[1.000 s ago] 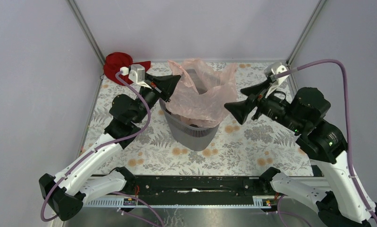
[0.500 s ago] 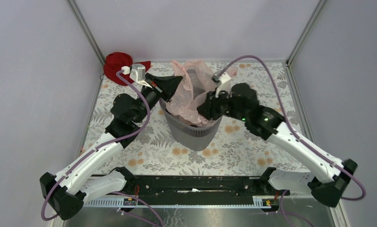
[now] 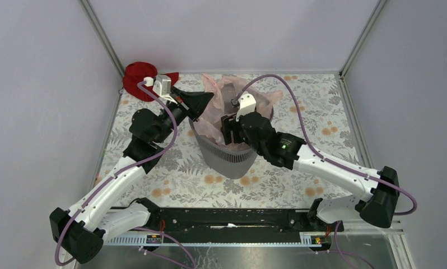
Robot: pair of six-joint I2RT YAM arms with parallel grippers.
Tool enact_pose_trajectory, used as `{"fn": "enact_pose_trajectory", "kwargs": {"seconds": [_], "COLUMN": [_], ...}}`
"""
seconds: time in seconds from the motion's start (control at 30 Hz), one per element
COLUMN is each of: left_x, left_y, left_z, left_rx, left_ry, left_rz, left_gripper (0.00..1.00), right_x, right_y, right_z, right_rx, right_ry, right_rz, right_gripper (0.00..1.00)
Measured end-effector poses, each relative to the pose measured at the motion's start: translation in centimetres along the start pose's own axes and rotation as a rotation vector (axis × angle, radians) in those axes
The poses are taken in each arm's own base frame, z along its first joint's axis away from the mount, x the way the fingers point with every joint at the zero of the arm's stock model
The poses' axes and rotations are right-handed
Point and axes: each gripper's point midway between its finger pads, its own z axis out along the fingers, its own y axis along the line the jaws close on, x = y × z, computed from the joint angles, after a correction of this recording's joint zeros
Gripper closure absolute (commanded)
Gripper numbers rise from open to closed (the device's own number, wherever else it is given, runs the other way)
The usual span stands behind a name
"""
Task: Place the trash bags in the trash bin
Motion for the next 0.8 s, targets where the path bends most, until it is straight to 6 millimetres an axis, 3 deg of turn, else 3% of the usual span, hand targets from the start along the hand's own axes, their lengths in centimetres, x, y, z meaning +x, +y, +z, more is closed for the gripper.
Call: {"fn": "enact_pose_trajectory", "kwargs": {"seconds": [0.1,0.17,0.37,0.47,0.53,0.63,0.7,0.8], "left_x": [0.8,1.3,1.1,0.7,0.4,0.2,0.3,0.7], "left_y": [0.5,0.5,-0.6,-1.1,-1.4,-1.6,-1.6,-1.5], "left_z": [-0.5,-0.8,-1.4,-1.8,-2.0,-2.3,-2.4,-2.5], "left_rx": [0.021,0.036,0.088,0.101,0.108,0.114,0.114,0.116], "left_ry": [0.028,0.045,0.053,0.043,0.035,0.032,0.032,0.040], "left_rz": [0.009,0.013,0.024,0.029,0.032,0.034,0.033,0.024], "left_gripper": [1.00,1.00,1.00,1.00,1.00,1.00,1.00,1.00], "right_x": [-1.3,-3.5,-10.7,-12.5,-13.7,-14.0,-13.4,-10.7], "right_y": [0.3,0.4,-2.3,-4.7,-7.4,-10.7,-12.5,-15.5], "right_z": [-1.7,-3.6,-11.9,-13.8,-13.6,-11.1,-8.9,-5.7], "right_rx": [-0.022,-0.043,-0.052,-0.039,0.013,0.085,0.111,0.103], "right_ry": [0.047,0.046,-0.118,-0.182,-0.208,-0.186,-0.157,-0.096], "right_rz": [-0.012,-0.006,0.059,0.119,0.188,0.281,0.345,0.488], "right_gripper": [0.06,0.00,0.00,0.00,0.00,0.00,0.00,0.00]}}
